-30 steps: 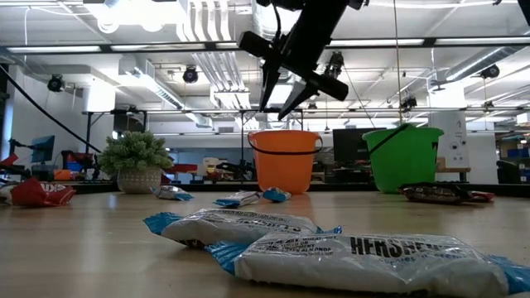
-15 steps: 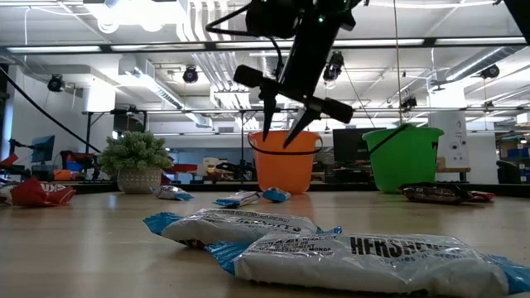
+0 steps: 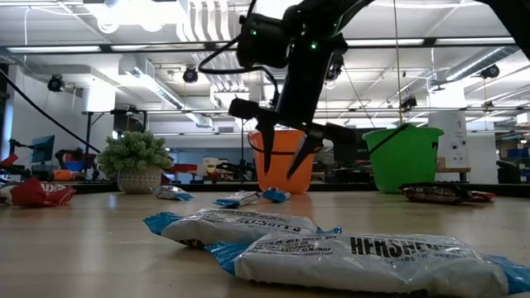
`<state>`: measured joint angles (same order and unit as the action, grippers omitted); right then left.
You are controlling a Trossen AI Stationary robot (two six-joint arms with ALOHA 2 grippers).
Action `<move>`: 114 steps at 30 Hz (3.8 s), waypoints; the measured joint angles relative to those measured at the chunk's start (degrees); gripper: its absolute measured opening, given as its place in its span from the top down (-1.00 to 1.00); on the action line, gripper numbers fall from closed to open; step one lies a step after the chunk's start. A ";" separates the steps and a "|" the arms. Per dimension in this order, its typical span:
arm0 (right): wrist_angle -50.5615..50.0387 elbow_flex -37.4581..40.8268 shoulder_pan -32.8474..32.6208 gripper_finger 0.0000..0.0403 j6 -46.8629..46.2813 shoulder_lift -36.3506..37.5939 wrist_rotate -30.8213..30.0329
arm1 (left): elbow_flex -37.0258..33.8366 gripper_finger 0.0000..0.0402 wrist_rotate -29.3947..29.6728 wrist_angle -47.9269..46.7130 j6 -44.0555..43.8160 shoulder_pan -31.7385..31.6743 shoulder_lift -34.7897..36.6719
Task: Organize candy in baskets
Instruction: Put the white chocolate into the orange bucket, then put the brown chocolate into the green bucket
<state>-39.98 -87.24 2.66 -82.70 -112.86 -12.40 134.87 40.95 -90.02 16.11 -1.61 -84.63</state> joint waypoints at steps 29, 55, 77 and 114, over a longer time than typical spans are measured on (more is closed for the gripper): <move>1.61 0.15 1.53 0.32 0.20 -2.83 -0.08 | 0.00 0.35 0.00 0.00 1.41 0.02 0.29; 1.92 0.13 0.78 0.92 5.52 -2.47 0.98 | 0.00 0.35 0.00 0.00 1.41 0.00 0.36; 1.68 -0.44 13.52 0.93 35.85 17.17 -7.57 | 0.00 0.35 0.56 0.00 -1.88 0.00 0.04; 9.00 -0.44 25.77 0.11 51.03 16.86 6.47 | 0.00 0.22 2.01 0.00 -13.55 -2.43 -2.21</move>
<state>-30.98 -87.68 28.42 -31.67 -96.00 -5.93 134.87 42.96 -90.02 2.55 -4.03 -86.84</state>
